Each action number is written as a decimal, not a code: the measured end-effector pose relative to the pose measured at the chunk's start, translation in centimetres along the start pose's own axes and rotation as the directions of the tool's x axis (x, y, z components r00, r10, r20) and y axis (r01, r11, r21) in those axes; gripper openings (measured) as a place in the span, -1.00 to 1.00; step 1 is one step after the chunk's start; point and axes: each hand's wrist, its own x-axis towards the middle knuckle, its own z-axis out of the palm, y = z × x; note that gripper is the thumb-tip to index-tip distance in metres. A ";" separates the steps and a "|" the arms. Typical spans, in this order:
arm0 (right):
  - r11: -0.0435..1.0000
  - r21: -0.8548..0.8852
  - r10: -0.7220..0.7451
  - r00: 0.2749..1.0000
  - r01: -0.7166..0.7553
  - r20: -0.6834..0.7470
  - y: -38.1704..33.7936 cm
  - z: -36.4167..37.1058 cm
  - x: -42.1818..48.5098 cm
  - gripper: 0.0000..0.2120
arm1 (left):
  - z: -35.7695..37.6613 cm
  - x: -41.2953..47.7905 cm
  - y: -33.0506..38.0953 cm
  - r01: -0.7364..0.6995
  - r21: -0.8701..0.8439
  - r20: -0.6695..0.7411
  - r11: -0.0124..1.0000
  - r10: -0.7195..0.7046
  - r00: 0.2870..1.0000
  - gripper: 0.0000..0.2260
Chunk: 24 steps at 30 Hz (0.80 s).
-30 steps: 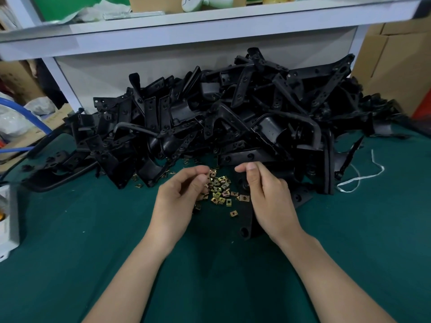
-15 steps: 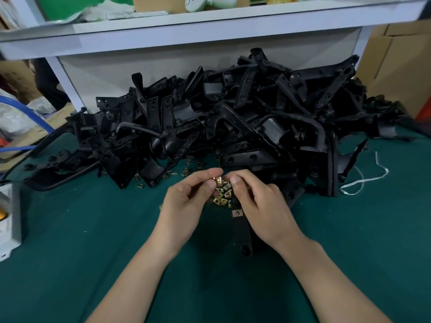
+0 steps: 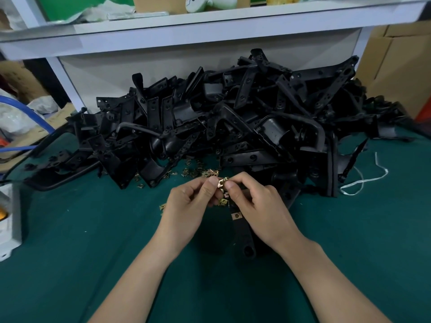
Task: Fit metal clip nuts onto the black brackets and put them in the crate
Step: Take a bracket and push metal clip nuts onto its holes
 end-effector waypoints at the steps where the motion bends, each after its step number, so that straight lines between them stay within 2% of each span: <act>1: 1.000 -0.001 0.002 1.000 -0.002 0.000 0.0 0.0 0.0 -0.71 | 0.0 0.0 0.0 0.002 0.004 0.002 1.000 -0.002 1.000 -0.69; 4: 1.000 -0.003 0.011 1.000 -0.011 0.002 0.0 0.1 0.0 -0.71 | -0.1 0.1 -0.1 0.025 -0.013 0.010 1.000 -0.025 1.000 -0.70; 8: 1.000 0.014 0.015 1.000 -0.015 -0.008 0.2 0.0 0.1 -0.76 | -0.3 0.3 -0.4 0.088 -0.060 0.047 0.994 -0.085 0.995 -0.83; 18: 0.994 0.108 0.011 0.999 -0.016 0.051 0.1 0.1 0.0 -0.82 | -0.1 0.0 -0.4 0.015 -0.024 0.101 1.000 -0.013 0.995 -0.79; 24: 0.989 0.149 0.001 0.998 -0.010 0.059 0.0 0.1 0.1 -0.82 | -0.1 0.1 -0.4 0.015 -0.093 0.079 0.996 -0.008 0.997 -0.86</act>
